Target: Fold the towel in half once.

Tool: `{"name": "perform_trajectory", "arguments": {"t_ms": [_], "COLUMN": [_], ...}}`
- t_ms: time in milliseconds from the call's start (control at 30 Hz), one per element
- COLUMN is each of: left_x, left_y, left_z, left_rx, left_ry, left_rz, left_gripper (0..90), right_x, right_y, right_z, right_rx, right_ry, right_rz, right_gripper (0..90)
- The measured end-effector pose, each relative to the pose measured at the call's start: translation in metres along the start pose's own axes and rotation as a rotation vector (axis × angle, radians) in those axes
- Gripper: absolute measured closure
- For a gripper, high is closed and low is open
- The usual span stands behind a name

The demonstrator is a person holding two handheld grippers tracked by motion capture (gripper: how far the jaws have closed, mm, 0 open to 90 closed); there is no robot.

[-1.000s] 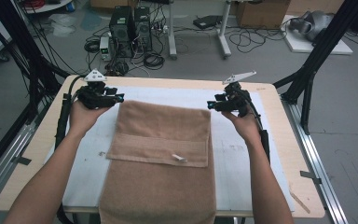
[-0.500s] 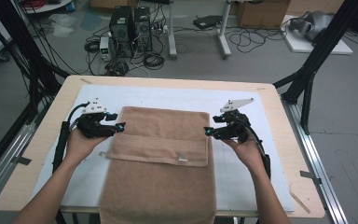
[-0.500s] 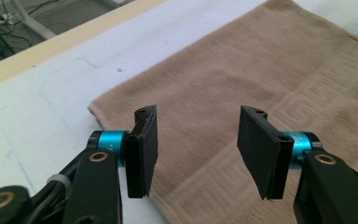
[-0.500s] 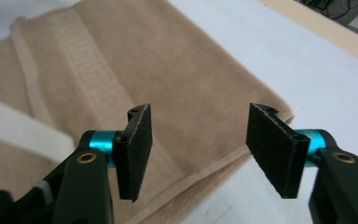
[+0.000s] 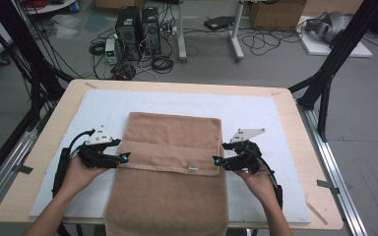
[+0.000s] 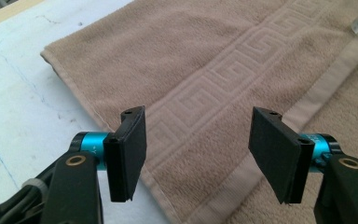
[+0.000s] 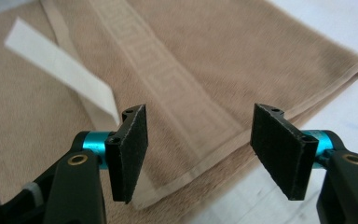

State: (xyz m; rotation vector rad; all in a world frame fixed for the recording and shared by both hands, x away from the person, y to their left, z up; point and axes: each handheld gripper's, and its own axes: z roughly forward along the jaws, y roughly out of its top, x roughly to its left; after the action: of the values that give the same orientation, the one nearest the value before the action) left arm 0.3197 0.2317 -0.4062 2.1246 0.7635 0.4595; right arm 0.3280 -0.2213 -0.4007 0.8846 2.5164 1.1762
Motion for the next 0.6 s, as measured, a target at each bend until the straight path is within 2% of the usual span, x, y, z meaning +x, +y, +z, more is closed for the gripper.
{"name": "perform_trajectory", "arguments": {"t_ms": [167,267,400,467,500,533,567,600], "left_x": [-0.005,-0.005,-0.003,-0.003,-0.002,-0.002,-0.002,-0.001], "left_y": [-0.013,-0.019,-0.024,-0.024,-0.024,-0.024,-0.024,-0.025], "left_z": [0.0,0.002,0.004,0.005,0.005,0.005,0.005,0.007], "left_rx": [0.008,0.015,0.019,0.022,0.022,0.025,0.03,0.036], "left_ry": [0.006,0.005,-0.011,-0.013,-0.02,-0.031,-0.035,-0.042], "left_rz": [-0.006,-0.023,-0.042,-0.042,-0.034,-0.02,-0.01,-0.009], "left_gripper": [30.0,25.4,22.6,22.7,24.5,31.7,43.8,51.4], "right_x": [0.009,0.012,0.015,0.014,0.015,0.014,0.013,0.013], "right_y": [-0.013,-0.018,-0.022,-0.023,-0.024,-0.024,-0.024,-0.024], "right_z": [0.008,0.014,0.018,0.02,0.021,0.022,0.023,0.024], "right_rx": [0.021,0.03,0.034,0.035,0.041,0.047,0.055,0.064], "right_ry": [0.008,0.003,0.009,0.023,0.025,0.026,0.046,0.059], "right_rz": [0.021,0.021,0.017,0.012,0.003,-0.002,0.0,-0.007], "right_gripper": [30.2,26.2,27.8,34.2,36.8,42.4,50.3,54.3]}}
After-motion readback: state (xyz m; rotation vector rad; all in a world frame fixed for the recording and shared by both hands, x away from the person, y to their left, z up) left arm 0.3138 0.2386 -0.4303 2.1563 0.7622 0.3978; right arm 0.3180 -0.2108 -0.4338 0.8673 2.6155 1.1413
